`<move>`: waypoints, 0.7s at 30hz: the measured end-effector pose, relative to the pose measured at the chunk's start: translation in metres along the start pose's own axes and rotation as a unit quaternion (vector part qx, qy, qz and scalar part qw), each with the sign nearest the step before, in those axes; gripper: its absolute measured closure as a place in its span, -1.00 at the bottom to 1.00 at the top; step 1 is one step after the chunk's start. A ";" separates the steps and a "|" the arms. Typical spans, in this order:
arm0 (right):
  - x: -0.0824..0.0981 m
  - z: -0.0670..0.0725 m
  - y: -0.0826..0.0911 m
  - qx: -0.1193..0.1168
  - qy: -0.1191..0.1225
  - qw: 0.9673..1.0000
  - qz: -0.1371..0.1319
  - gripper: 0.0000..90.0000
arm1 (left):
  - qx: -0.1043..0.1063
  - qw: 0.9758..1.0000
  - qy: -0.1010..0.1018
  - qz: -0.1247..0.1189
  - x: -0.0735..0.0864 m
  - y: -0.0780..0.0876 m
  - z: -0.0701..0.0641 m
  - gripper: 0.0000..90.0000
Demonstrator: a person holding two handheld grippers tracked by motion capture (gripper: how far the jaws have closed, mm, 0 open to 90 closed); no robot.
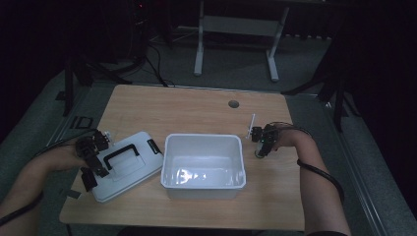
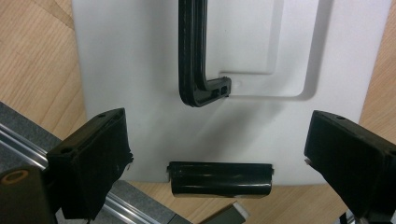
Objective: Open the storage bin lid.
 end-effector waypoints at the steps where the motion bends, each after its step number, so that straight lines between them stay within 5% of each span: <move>1: 0.000 0.000 0.000 0.000 0.000 1.000 0.000 0.04 | 0.000 1.000 0.000 0.000 0.000 0.000 0.000 -0.86; 8: -0.001 -0.002 -0.002 -0.008 0.007 1.000 -0.007 0.11 | -0.002 1.000 0.003 0.002 0.002 -0.001 0.000 -0.86; 21: 0.009 0.023 0.017 -0.019 0.038 0.999 -0.008 0.11 | -0.008 1.000 0.002 -0.001 0.001 0.006 -0.002 -0.86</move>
Point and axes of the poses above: each handheld gripper's, and its own axes: y roughly backward along the jaws, x roughly out of its underside, z roughly to its left, the point moved 6 cm from there along -y, roughly forward along the jaws, and after that the axes turned 3 degrees about z, right-handed, at the moved point
